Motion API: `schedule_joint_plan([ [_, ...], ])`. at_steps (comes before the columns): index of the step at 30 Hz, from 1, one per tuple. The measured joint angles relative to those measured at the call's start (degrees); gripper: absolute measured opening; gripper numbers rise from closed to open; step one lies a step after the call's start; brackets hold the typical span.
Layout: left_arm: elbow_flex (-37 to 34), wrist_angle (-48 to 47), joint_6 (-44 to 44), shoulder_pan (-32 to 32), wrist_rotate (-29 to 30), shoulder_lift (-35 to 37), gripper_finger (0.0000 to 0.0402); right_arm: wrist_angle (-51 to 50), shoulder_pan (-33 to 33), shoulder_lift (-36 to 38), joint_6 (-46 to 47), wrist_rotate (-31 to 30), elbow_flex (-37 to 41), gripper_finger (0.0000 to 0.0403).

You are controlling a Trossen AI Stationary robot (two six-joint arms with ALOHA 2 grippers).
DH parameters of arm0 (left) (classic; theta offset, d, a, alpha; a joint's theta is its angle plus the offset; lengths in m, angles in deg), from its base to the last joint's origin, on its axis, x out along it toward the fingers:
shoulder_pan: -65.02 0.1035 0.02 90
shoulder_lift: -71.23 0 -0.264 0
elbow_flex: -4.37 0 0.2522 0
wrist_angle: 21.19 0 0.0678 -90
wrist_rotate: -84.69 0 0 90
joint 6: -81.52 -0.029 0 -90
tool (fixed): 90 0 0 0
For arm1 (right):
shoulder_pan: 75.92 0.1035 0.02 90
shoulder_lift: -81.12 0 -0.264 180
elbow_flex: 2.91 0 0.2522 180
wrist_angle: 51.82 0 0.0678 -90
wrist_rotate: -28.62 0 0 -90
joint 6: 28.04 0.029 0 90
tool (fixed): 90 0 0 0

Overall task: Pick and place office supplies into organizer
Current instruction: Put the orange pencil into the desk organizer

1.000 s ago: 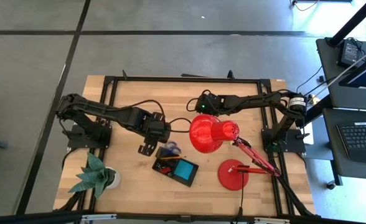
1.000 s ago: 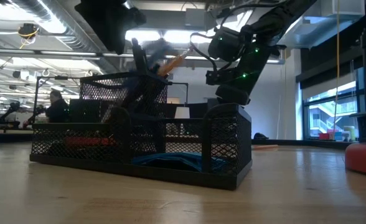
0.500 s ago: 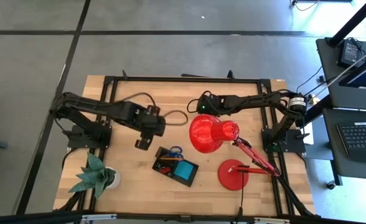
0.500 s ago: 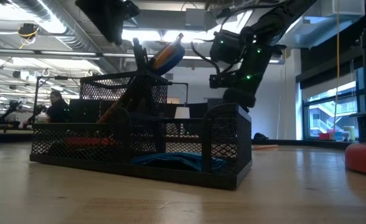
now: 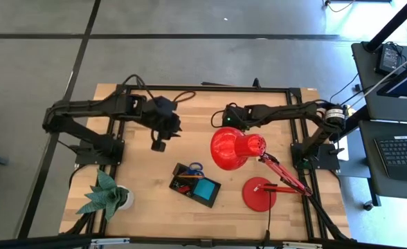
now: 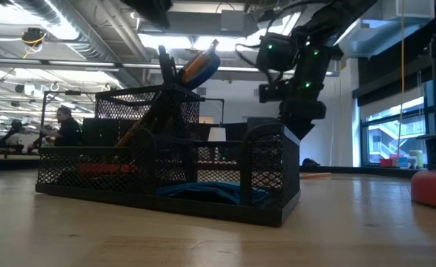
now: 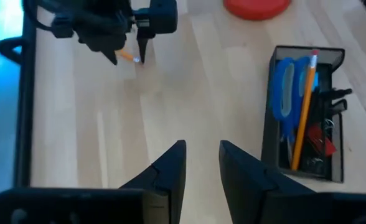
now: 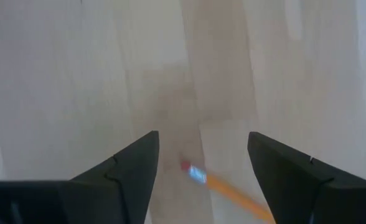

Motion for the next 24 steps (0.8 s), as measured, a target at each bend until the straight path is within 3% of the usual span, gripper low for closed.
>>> schedule_joint_plan([
  [5, -12.80, 12.36, -1.95, 6.30, -6.41, 4.92, 0.0091, -3.15, -0.21, 3.32, 0.26, -1.00, 0.00, 0.0249],
  [12, -27.35, 24.76, -1.97, 11.75, -6.68, 13.14, 0.0091, -10.02, -3.43, 5.94, 1.17, -1.07, 0.00, 0.0249],
  [20, -35.98, 31.29, -0.37, 14.37, -6.35, 18.04, 0.0090, -22.04, -5.97, 5.89, -9.42, -1.19, 0.00, 0.0249],
  [24, -37.99, 32.02, 0.38, 14.47, -5.97, 17.87, 0.0090, -22.50, -6.19, 5.89, -7.33, -1.09, 0.00, 0.0249],
])
